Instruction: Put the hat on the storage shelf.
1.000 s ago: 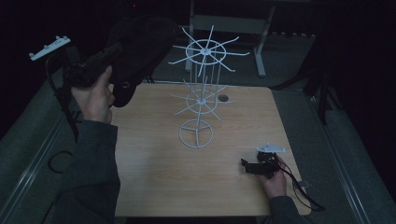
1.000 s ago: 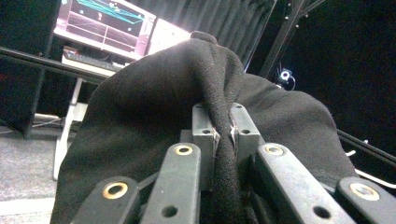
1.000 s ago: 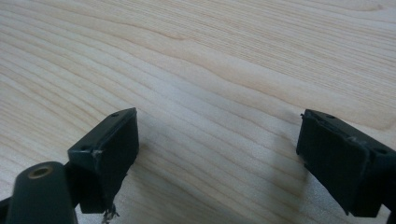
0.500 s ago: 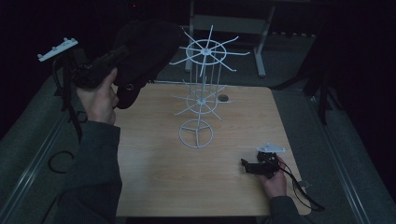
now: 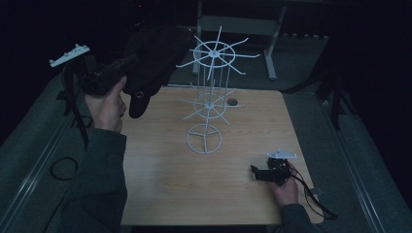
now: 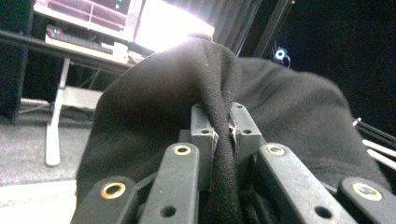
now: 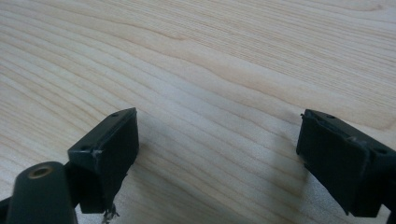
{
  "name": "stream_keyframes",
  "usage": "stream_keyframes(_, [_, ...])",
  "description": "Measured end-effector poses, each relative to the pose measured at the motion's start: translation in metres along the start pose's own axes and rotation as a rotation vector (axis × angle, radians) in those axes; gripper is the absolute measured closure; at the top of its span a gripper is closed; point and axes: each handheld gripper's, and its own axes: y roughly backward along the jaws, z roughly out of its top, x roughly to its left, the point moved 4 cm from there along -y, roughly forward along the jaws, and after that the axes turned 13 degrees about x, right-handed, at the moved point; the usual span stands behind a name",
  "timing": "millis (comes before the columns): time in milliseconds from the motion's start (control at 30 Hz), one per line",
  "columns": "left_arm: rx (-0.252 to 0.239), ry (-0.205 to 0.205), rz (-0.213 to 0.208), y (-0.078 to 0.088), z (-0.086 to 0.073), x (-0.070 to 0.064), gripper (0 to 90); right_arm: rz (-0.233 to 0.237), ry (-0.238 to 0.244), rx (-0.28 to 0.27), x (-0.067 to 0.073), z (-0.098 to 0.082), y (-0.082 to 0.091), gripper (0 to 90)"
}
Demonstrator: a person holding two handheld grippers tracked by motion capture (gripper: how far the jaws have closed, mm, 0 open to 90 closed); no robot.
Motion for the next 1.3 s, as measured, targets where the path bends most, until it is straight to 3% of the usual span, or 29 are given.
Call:
stream_keyframes(433, [0.101,-0.069,0.006,-0.013,-0.013,-0.004,79.1,0.001,-0.002,0.0,0.0,0.0,0.0,12.6])
stream_keyframes(633, [0.134,-0.049,-0.03,-0.019,-0.024,0.002,75.4,0.001,-0.001,0.0,0.0,0.0,0.0,12.6])
stream_keyframes(700, [0.143,-0.061,-0.024,-0.02,-0.026,0.002,74.5,0.0,-0.001,0.0,0.0,0.0,0.0,12.6])
stream_keyframes(1067, [0.171,-0.072,-0.038,-0.024,-0.028,-0.001,55.6,0.0,-0.002,0.0,0.0,0.0,0.0,12.6])
stream_keyframes(1300, [0.127,-0.068,-0.067,-0.018,-0.023,-0.003,52.5,0.001,-0.003,0.001,0.0,0.0,0.0,12.6])
